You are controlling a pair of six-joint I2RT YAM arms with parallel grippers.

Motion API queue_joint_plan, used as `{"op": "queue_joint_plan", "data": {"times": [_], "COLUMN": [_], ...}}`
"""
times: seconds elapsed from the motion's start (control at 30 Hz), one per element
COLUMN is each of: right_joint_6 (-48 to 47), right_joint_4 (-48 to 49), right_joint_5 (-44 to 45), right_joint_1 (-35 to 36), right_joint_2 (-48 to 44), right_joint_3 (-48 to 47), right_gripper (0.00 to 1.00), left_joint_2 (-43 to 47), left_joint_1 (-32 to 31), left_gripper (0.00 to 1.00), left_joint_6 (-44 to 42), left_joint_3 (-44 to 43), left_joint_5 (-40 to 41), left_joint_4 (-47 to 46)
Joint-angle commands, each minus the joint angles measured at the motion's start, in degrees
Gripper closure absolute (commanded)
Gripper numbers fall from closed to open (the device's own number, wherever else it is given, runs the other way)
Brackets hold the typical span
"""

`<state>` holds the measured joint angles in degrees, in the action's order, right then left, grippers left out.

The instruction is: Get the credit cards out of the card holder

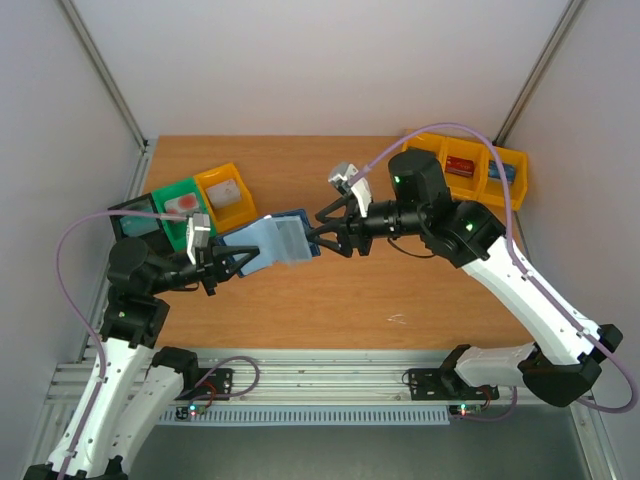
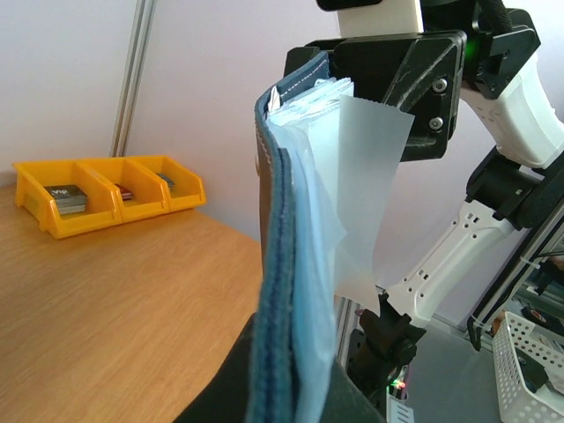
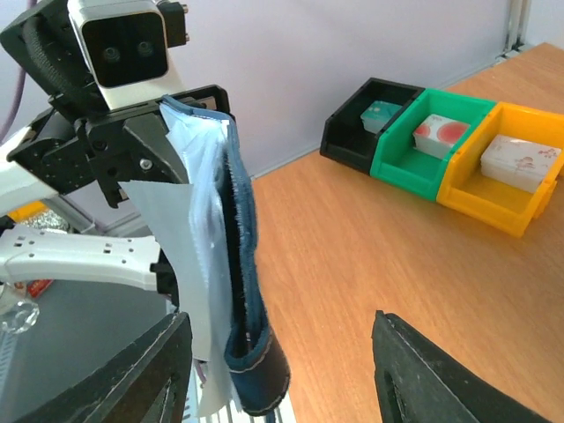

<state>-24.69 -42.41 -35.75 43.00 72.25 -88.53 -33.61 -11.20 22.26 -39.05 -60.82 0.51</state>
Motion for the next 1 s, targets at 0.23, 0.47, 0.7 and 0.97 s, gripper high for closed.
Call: {"op": "queue_joint_plan", "data": {"times": [0.23,0.47,0.7,0.97], "right_joint_6": [2.76,3.87,2.79,3.18], "right_joint_4": [1.14,3.94,4.62,4.62], "right_joint_5": [3.12,2.55,-0.87,1.46], "right_joint_1": [-0.03,0.94,4.47,6.3], "right_joint_2": [2.42,4.34,7.27,9.59], "right_joint_3": [-1.12,-0.93,-2.7,-4.08], "right_gripper": [0.48,0.47,0.41,0.41], "left_joint_2": [1.01,1.16,0.83,1.01], "left_joint_1": [0.37,0.33,0.35,0.3], "left_gripper": [1.0,1.0,1.0,1.0], "left_joint_6": [-0.29,-0.55,-0.86,-0.99], "left_joint_3": [-1.22,-1.13,-0.97,-0.69], "left_joint_5": [-0.56,-0.79,-0.35,0.06], "left_joint_4": [-3.36,-3.39,-3.0,-2.76]}}
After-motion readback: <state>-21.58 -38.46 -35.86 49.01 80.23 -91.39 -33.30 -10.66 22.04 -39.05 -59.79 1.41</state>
